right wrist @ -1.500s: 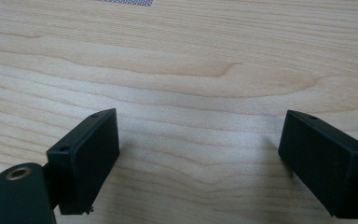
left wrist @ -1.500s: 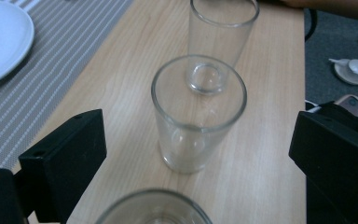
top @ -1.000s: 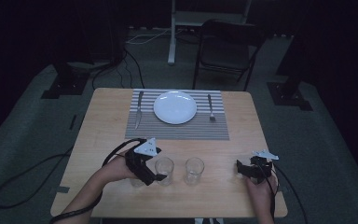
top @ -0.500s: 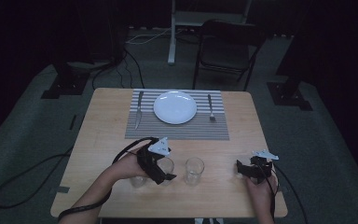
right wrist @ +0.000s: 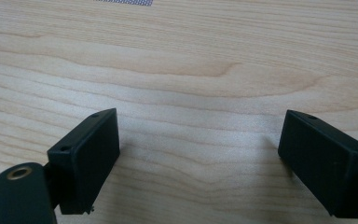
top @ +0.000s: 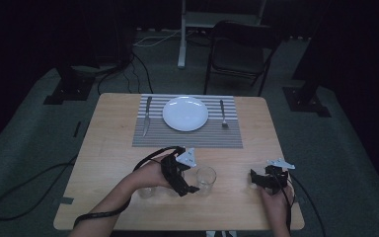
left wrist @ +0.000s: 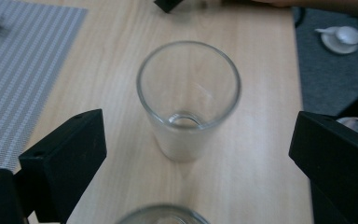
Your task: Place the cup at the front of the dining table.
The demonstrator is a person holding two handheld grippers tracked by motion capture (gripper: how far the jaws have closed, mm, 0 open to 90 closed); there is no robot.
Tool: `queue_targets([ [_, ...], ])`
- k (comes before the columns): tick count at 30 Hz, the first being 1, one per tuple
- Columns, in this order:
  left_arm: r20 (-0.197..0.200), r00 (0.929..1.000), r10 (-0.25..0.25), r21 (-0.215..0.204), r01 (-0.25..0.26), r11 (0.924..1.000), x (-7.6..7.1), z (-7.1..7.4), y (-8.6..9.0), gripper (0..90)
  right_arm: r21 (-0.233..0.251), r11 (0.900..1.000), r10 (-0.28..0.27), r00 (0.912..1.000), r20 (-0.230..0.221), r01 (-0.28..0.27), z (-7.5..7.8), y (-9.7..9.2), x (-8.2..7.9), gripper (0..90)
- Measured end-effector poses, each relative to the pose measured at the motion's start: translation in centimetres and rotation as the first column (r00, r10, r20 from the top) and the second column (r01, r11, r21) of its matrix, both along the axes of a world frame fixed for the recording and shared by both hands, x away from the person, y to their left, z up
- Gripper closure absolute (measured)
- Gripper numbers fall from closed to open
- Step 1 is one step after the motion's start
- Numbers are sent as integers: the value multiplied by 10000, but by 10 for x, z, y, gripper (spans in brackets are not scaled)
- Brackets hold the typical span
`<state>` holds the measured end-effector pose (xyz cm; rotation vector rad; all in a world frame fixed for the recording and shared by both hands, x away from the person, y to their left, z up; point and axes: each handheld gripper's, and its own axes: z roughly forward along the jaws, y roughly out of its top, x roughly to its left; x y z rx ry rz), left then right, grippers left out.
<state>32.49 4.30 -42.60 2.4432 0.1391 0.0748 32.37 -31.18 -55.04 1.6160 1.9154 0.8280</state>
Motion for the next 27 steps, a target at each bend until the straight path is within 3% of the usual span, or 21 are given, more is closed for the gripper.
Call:
queue_targets([
  [14,-236,9995,207,1125,-180,9935,7,-10,-29,43,-1,10000,1,10000,1,-1,0,0,0,124],
  [27,-223,9994,256,1779,-212,9838,9,-18,-48,44,-1,10000,1,10000,2,-1,0,0,0,124],
])
